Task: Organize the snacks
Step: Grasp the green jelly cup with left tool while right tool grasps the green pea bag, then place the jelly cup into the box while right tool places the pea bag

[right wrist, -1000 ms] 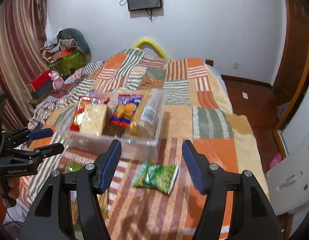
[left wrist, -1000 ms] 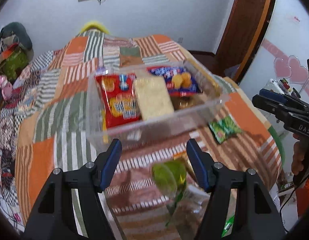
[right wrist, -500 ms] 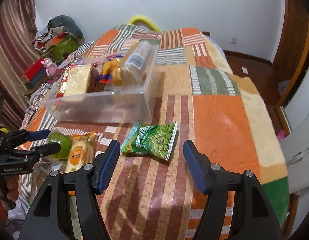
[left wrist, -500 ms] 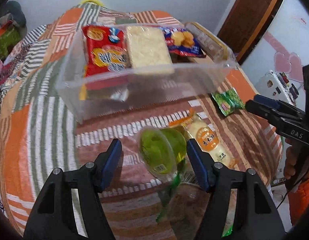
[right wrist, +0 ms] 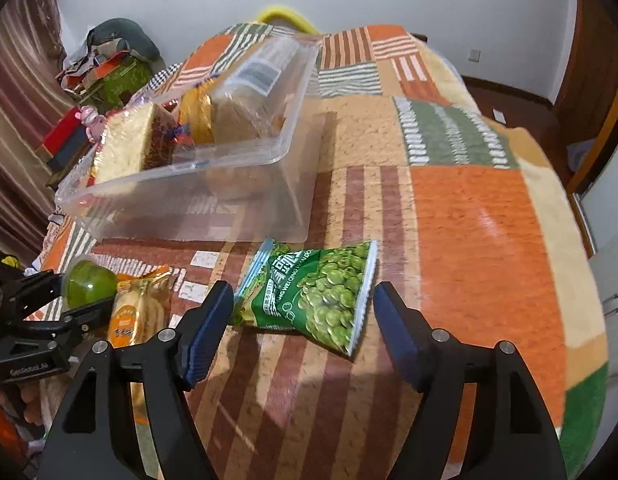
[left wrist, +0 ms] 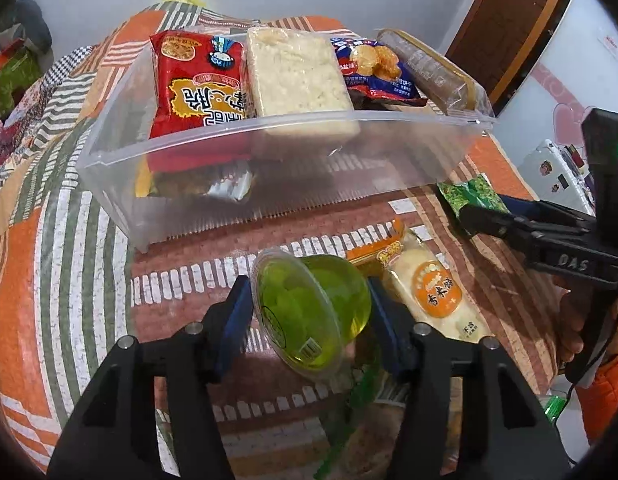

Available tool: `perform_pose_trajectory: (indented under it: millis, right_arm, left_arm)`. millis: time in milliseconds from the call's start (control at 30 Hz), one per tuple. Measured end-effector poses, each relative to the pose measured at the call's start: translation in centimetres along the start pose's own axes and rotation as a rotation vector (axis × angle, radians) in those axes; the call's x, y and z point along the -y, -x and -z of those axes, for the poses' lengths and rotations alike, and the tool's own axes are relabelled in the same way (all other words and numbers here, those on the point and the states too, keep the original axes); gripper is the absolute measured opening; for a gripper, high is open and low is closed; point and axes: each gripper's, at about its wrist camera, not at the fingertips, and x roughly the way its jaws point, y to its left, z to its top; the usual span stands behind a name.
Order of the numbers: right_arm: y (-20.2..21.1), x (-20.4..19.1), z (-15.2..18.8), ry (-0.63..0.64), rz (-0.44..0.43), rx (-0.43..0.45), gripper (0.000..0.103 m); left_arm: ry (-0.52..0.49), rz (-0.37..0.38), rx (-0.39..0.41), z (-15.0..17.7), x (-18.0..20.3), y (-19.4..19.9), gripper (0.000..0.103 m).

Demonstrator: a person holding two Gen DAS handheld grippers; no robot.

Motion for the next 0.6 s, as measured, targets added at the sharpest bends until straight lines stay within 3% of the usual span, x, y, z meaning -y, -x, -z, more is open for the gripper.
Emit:
perform_pose_trajectory:
  millis: [67, 100, 133, 233, 500, 567, 600]
  right_arm:
    - [-0.4, -0.6, 0.2, 0.027, 0.021, 0.001, 0.070]
    - [-0.5, -0.8, 0.3, 0.040, 0.031, -0.001, 0.066]
    - [-0.4, -1.0, 0.4, 0.054, 0.038, 0.002, 0.055]
    - [-0.2, -1.2, 0.5, 0.063, 0.038, 0.005, 0.046]
    - [1.4, -0.2, 1.4, 0.032, -0.009, 0.021, 0.038]
    - [1.9, -0.4, 1.6, 0.038, -0.015, 0.029, 0.037]
    - [2.0, -0.4, 1.6, 0.043, -0.016, 0.031, 0.037]
  left_arm:
    - [0.004, 0.005, 0.006, 0.0, -0.2, 0.0, 0.056]
    - [0.005, 0.005, 0.009, 0.0, -0.2, 0.0, 0.056]
    - [0.004, 0.006, 0.010, 0.0, -0.3, 0.1, 0.056]
    - [0.006, 0.001, 0.015, 0.1, -0.5, 0.4, 0.056]
    - [0.032, -0.018, 0.061, -0.1, -1.4, 2.6, 0.055]
    - [0.036, -0.012, 0.071, -0.3, -1.6, 3.2, 0.041]
    - [0.037, -0.012, 0.079, -0.4, -1.7, 3.7, 0.040]
